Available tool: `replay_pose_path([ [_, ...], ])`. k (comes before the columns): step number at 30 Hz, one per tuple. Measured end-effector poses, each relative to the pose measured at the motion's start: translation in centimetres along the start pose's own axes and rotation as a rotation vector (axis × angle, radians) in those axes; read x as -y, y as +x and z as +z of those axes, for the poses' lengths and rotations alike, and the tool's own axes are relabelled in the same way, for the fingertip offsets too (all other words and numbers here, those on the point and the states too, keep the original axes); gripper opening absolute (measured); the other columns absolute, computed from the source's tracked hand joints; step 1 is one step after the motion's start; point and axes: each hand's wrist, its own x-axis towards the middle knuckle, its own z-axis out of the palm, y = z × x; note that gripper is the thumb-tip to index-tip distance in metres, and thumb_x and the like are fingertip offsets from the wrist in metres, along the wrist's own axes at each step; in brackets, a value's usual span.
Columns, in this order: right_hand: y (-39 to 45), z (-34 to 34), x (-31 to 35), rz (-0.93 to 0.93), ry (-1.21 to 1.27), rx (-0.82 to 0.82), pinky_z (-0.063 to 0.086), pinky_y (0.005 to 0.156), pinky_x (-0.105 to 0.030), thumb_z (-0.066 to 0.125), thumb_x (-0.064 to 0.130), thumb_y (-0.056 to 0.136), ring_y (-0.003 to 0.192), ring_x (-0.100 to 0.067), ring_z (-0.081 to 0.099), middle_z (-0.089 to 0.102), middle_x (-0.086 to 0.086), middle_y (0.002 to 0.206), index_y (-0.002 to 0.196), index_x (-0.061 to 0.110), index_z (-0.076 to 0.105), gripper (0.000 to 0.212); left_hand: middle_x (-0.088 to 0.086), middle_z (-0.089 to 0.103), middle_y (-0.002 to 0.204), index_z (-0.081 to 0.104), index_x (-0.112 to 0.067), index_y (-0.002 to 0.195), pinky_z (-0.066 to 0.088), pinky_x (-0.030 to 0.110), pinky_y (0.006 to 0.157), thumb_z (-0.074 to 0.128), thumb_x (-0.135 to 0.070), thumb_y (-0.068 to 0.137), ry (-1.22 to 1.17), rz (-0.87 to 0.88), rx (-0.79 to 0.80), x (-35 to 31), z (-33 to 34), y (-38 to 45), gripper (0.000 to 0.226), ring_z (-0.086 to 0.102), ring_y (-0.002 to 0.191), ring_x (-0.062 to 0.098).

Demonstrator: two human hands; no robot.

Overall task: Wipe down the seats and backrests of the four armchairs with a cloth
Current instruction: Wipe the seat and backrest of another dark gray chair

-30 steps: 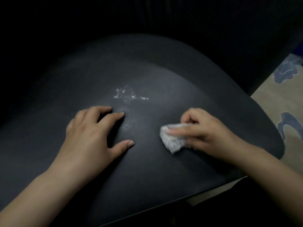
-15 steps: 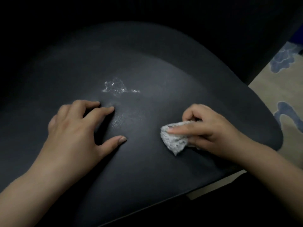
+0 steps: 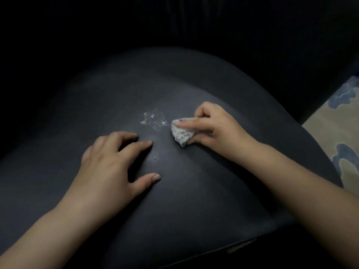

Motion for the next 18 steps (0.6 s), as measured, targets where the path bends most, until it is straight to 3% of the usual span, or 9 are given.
replay_pose_path([
  [4, 4.6, 0.6, -0.3, 0.231, 0.232, -0.139, 0.034, 0.075, -0.003, 0.078, 0.02, 0.075, 0.078, -0.004, 0.047, 0.044, 0.004, 0.09, 0.116, 0.033, 0.066, 0.045, -0.01, 0.049, 0.127, 0.062, -0.037, 0.122, 0.031, 0.036, 0.095, 0.049, -0.072, 0.068, -0.068, -0.038, -0.068, 1.3, -1.0, 0.0, 0.066, 0.038, 0.12, 0.015],
  [6, 6.4, 0.8, -0.8, 0.388, 0.161, -0.233, 0.028, 0.075, 0.003, 0.076, 0.026, 0.078, 0.083, -0.004, 0.047, 0.045, 0.004, 0.094, 0.118, 0.034, 0.065, 0.043, -0.009, 0.049, 0.128, 0.062, -0.037, 0.123, 0.03, 0.036, 0.096, 0.049, -0.071, 0.068, -0.058, -0.084, -0.109, 2.3, -1.4, 0.3, 0.066, 0.038, 0.121, 0.015],
  [9, 7.3, 2.4, 0.4, 0.468, 0.037, -0.21, 0.028, 0.075, -0.004, 0.073, 0.031, 0.081, 0.088, -0.008, 0.047, 0.047, 0.001, 0.098, 0.123, 0.03, 0.063, 0.043, -0.008, 0.047, 0.132, 0.059, -0.036, 0.127, 0.031, 0.04, 0.1, 0.047, -0.074, 0.066, -0.016, -0.166, -0.092, 3.7, -1.6, 0.9, 0.073, 0.035, 0.125, 0.017],
  [14, 5.9, 4.9, 3.8, 0.218, 0.192, -0.05, 0.033, 0.078, -0.001, 0.075, 0.03, 0.079, 0.08, -0.002, 0.048, 0.045, 0.006, 0.091, 0.122, 0.033, 0.063, 0.044, -0.008, 0.043, 0.137, 0.055, -0.037, 0.13, 0.03, 0.043, 0.105, 0.054, -0.066, 0.072, -0.011, -0.257, -0.082, 4.8, -1.8, 1.6, 0.065, 0.032, 0.129, 0.018],
  [16, 7.0, 4.1, 2.7, 0.29, 0.195, -0.12, 0.043, 0.082, -0.014, 0.073, 0.029, 0.081, 0.077, -0.007, 0.051, 0.043, 0.005, 0.092, 0.123, 0.032, 0.062, 0.043, -0.01, 0.042, 0.136, 0.054, -0.039, 0.13, 0.029, 0.042, 0.105, 0.054, -0.065, 0.075, -0.024, -0.28, -0.09, 5.1, -2.0, 1.6, 0.061, 0.03, 0.128, 0.015],
  [18, 8.3, 3.6, 1.6, 0.418, 0.102, -0.184, 0.046, 0.09, -0.028, 0.069, 0.031, 0.085, 0.088, -0.018, 0.054, 0.041, 0.001, 0.098, 0.128, 0.028, 0.058, 0.045, -0.011, 0.042, 0.136, 0.054, -0.039, 0.13, 0.029, 0.043, 0.105, 0.054, -0.063, 0.076, -0.028, -0.301, -0.105, 5.5, -2.2, 1.5, 0.059, 0.029, 0.127, 0.015],
])
